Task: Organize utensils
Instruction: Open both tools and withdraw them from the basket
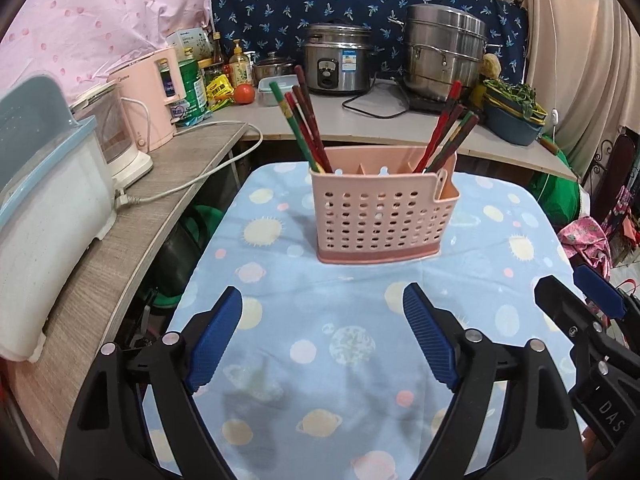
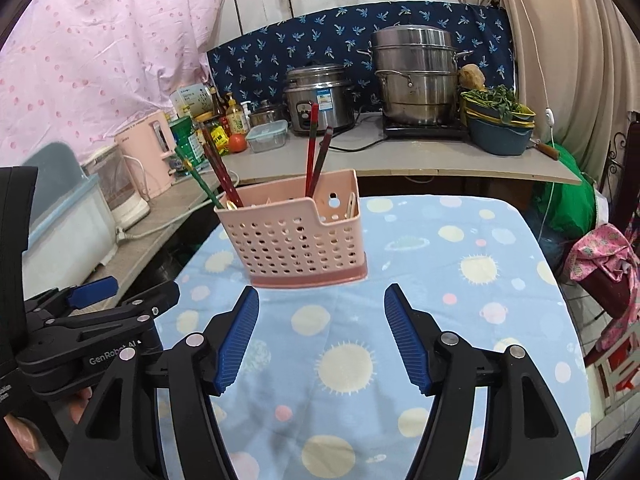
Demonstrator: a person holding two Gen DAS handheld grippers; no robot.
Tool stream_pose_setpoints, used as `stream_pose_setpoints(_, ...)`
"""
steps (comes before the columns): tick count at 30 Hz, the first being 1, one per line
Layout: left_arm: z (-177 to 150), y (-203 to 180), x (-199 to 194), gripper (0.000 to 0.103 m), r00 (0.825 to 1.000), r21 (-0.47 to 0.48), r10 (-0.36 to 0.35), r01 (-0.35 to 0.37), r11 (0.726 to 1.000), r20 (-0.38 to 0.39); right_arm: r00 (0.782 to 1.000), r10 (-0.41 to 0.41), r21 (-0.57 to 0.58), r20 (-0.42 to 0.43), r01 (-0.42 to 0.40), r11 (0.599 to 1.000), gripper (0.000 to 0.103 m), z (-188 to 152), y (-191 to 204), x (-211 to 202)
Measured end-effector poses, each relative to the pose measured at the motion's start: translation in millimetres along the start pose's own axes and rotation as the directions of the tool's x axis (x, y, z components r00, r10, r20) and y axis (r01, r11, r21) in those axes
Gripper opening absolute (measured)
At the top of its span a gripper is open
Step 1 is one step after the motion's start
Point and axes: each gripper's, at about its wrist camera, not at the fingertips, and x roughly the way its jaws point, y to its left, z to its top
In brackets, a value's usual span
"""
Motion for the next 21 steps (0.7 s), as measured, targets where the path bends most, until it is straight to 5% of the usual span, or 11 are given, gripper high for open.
stream_pose_setpoints(21,-53.6,10.6,5.3,0.089,0.996,-0.012,0.063,-0.064,0.998,-0.057,0.997,-0.049,-0.006,-0.06,0.049,0.999,0.073,-45.5,-5.2,0.9)
